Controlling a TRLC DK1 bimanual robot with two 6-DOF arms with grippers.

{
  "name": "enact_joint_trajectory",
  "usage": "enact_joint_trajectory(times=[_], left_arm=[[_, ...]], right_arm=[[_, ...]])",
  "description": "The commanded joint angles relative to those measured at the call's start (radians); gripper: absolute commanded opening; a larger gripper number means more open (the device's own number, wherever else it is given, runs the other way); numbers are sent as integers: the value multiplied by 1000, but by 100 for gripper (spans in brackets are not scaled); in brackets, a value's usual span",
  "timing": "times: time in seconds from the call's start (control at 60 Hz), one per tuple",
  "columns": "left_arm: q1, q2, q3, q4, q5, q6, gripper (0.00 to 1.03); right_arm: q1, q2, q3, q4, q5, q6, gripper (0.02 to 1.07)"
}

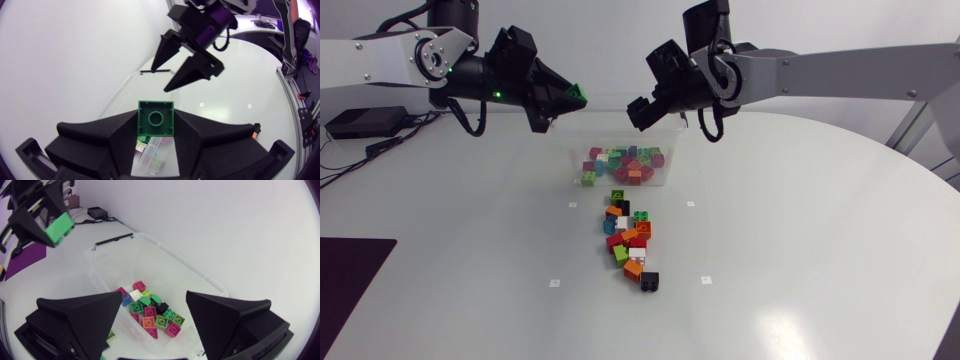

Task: Place the duplo bricks in the container

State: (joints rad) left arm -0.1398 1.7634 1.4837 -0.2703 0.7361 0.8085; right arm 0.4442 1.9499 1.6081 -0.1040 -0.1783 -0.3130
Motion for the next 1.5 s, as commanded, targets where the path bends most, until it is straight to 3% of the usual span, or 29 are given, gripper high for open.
enact_joint_trajectory(times=[0.0, 0.217, 0.4, 0.7, 0.967, 1.05, 1.117, 1.183, 1.367, 1.483], left_arm=[[3, 67, 72, 17, 13, -80, 24], [-4, 194, 182, 92, -43, -175, 24], [-11, 294, 280, 114, -86, -218, 25], [-34, 427, 412, 126, -144, -250, 26], [-55, 507, 497, 121, -191, -256, 26], [-63, 533, 529, 117, -222, -256, 39], [-67, 558, 566, 91, -247, -258, 64], [-72, 573, 589, 59, -267, -256, 98], [-66, 554, 570, -29, -271, -244, 100], [-60, 455, 441, -38, -268, -206, 100]], right_arm=[[13, -77, -77, 1, 5, 26, 97], [24, -206, -270, 20, -3, 22, 96], [13, -299, -421, 17, -67, 0, 96], [60, -385, -619, -114, -162, -133, 96], [114, -416, -702, -223, -185, -221, 96], [133, -416, -708, -257, -187, -242, 96], [149, -413, -712, -264, -187, -250, 96], [169, -405, -715, -281, -187, -261, 94], [203, -358, -720, -296, -184, -285, 93], [225, -327, -726, -296, -173, -299, 93]])
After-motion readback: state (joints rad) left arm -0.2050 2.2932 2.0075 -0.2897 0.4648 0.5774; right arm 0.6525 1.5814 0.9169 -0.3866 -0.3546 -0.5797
